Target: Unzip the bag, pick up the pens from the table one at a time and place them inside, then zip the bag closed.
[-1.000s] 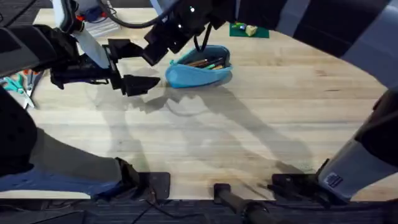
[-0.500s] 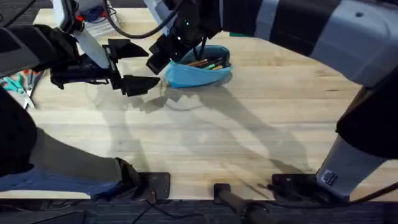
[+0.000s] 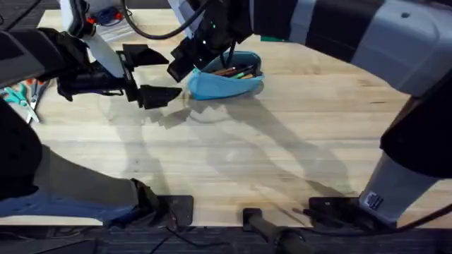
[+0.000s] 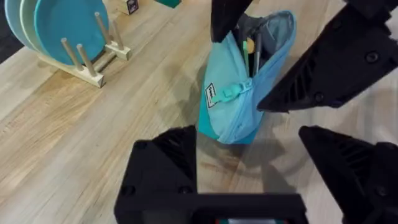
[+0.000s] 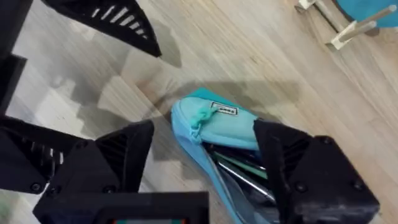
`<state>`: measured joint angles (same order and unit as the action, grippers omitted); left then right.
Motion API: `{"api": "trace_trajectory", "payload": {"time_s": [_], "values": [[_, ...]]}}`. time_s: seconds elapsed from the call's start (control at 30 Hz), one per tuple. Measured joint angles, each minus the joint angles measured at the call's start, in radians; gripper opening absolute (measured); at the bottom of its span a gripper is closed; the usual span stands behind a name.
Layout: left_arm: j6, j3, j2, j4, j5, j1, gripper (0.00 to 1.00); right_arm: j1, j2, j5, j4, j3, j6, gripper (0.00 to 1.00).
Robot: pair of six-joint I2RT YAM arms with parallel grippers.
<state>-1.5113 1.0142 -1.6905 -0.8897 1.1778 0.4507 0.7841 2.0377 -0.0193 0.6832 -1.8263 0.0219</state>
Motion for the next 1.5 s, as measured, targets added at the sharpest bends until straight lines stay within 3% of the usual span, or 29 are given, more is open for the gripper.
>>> {"api": "trace_trajectory", "payload": {"time_s": [0.43,1.07,1.5], "values": [[0.000,0.000,0.000,0.000,0.000,0.000,0.993,0.000,0.055,-0.003,0.054,-0.090,0.000,0.968],[0.000,0.000,0.000,0.000,0.000,0.000,0.993,0.017,0.072,-0.056,0.076,-0.092,0.000,0.958],[0.000,0.000,0.000,0.000,-0.012,0.000,0.992,0.026,0.115,-0.056,0.074,-0.095,0.000,0.838]]}}
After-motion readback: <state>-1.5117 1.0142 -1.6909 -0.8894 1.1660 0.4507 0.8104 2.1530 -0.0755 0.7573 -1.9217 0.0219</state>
